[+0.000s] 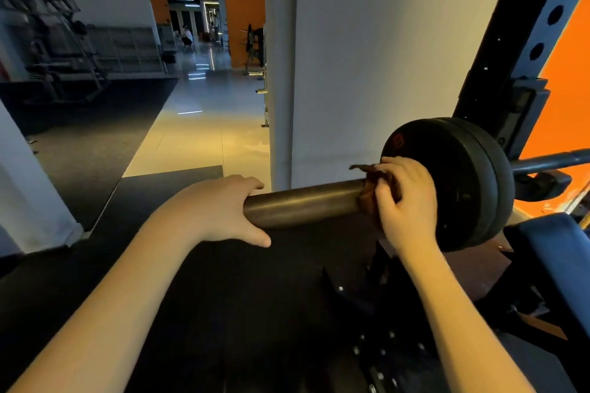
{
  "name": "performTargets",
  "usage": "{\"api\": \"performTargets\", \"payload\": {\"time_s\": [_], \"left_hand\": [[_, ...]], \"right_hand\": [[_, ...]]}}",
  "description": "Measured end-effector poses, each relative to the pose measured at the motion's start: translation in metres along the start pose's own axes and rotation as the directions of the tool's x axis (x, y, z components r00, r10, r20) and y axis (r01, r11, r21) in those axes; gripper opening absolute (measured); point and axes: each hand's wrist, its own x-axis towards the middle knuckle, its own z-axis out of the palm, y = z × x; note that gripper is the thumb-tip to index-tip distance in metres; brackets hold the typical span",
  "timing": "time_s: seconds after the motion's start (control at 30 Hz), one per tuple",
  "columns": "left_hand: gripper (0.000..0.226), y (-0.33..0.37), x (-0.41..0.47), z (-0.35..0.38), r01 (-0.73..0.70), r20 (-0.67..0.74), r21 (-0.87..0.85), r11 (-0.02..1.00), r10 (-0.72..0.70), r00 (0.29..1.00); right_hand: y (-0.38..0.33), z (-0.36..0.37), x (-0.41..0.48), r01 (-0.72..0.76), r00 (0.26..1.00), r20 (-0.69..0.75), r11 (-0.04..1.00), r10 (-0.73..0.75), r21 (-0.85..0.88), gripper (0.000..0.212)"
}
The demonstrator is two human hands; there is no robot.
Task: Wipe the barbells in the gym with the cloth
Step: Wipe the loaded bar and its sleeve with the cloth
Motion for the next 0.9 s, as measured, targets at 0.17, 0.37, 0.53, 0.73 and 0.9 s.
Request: {"api": "performTargets", "payload": {"time_s": [0.17, 0.37, 0.53, 0.73, 0.9], "left_hand": [[0.056, -0.001, 0.002, 0.006, 0.033, -0.028, 0.08, 0.996, -0.031, 0.999], [0.057, 0.0, -0.003, 0.01, 0.027, -0.121, 0.123, 0.992, -0.012, 0.993], [0.056, -0.001, -0.011, 0.024, 0.025, -0.355, 0.243, 0.97, 0.065, 0.932], [0.056, -0.003, -0.012, 0.051, 0.106, -0.583, 0.44, 0.892, 0.193, 0.789], [0.06, 0.002, -0.013, 0.057, 0.135, -0.642, 0.442, 0.887, 0.208, 0.738]], "right_hand": [[-0.047, 0.026, -0.036, 0.121, 0.993, -0.019, 0.991, -0.12, 0.054, 0.038], [-0.01, 0.004, 0.0, 0.088, 0.994, 0.066, 0.996, -0.089, 0.028, 0.038], [-0.063, 0.033, -0.037, 0.026, 0.999, -0.041, 0.999, -0.025, 0.032, 0.038], [-0.023, 0.005, -0.011, 0.166, 0.978, 0.124, 0.985, -0.171, 0.046, 0.038], [-0.064, 0.029, -0.026, -0.053, 0.998, -0.029, 0.998, 0.054, 0.029, 0.038]]}}
